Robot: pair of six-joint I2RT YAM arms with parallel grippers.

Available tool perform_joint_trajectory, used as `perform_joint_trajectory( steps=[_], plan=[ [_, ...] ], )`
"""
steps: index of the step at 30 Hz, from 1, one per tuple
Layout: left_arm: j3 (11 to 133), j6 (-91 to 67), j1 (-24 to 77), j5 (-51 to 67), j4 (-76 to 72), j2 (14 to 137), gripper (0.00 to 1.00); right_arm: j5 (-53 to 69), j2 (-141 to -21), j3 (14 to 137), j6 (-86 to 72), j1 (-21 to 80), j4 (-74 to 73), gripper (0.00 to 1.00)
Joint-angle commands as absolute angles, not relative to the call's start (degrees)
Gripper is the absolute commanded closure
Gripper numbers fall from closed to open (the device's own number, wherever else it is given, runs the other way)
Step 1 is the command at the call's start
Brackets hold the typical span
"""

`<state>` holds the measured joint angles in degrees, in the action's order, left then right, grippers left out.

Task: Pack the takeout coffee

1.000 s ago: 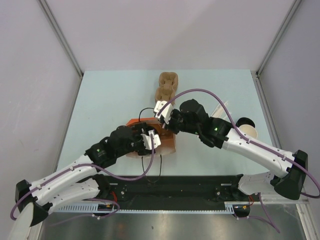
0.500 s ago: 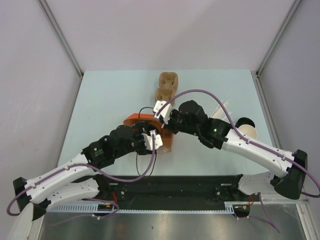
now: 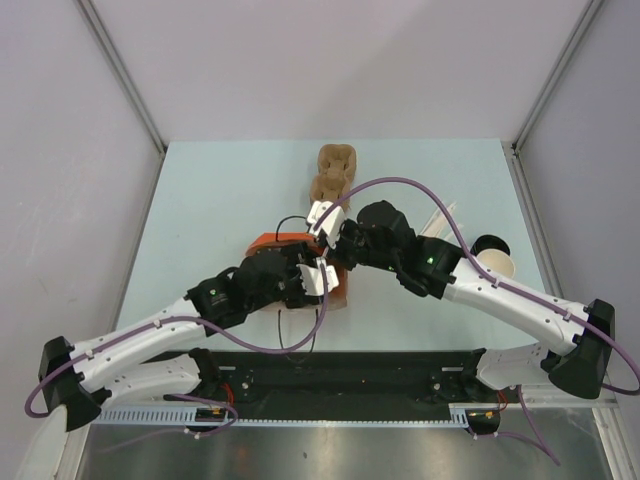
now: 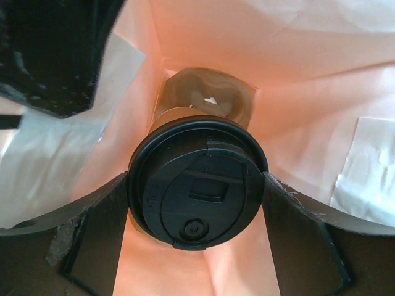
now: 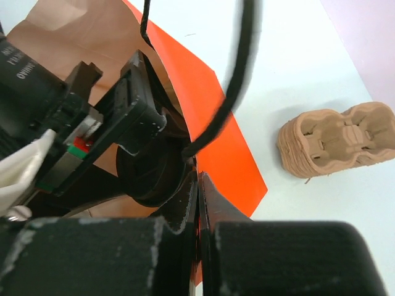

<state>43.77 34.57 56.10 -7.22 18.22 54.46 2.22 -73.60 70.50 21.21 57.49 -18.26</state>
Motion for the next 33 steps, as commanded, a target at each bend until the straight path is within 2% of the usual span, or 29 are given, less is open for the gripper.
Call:
perform_joint_trajectory(
  steps=[1, 16, 33],
  plan=[
    [42.37, 32.61, 56.43, -7.56, 15.64, 53.79, 1.0, 5.18, -72.51, 70.75, 18.9, 56.95, -15.56, 1.0],
    [42.98, 36.57, 56.34, -1.32, 20.21, 53.08, 1.0, 21.7, -71.98, 70.75, 16.52, 53.53, -15.73, 1.0],
    [48.52, 38.84, 56.34, -10.72, 36.3, 51.33, 1.0, 12.57, -74.36, 73.39, 19.94, 57.82, -18.46, 1.0]
  ],
)
